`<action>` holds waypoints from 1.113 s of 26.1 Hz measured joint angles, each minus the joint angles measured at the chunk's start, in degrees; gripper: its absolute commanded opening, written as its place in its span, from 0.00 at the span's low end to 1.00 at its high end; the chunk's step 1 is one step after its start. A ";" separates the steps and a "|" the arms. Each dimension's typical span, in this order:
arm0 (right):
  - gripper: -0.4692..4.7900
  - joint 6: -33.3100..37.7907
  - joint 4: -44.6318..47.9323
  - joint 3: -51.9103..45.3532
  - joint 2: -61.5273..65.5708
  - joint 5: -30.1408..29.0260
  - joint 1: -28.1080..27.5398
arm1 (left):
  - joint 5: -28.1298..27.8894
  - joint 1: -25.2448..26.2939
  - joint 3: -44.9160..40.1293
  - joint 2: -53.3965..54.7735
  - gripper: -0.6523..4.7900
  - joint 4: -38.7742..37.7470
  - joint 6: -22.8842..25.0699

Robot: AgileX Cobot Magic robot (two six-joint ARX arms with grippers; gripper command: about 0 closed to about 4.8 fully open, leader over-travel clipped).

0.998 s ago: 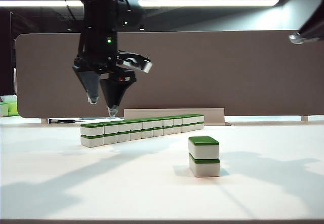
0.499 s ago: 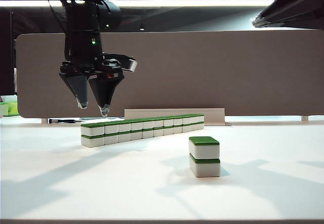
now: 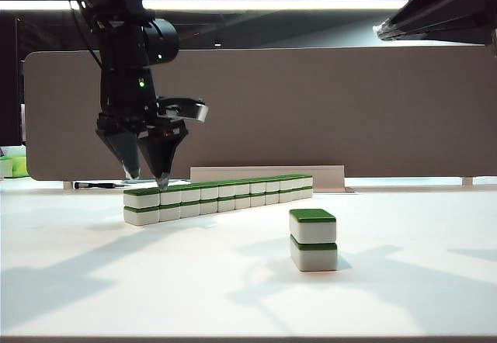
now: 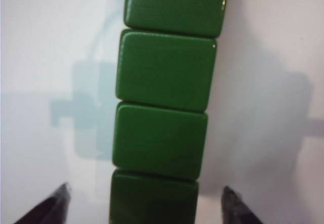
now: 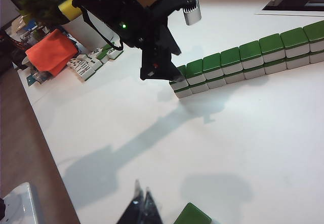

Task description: Take a mahjong tile from the mahjong wall and then place it on the table close to you.

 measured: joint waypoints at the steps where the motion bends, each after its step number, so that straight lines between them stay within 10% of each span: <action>1: 0.09 0.00 0.02 0.00 0.00 0.00 0.00 | 0.04 0.00 0.00 0.28 0.84 0.02 0.00; 29: 0.09 0.00 -0.15 0.00 0.00 0.04 -0.02 | 0.00 0.00 -0.09 5.22 0.61 -0.72 0.22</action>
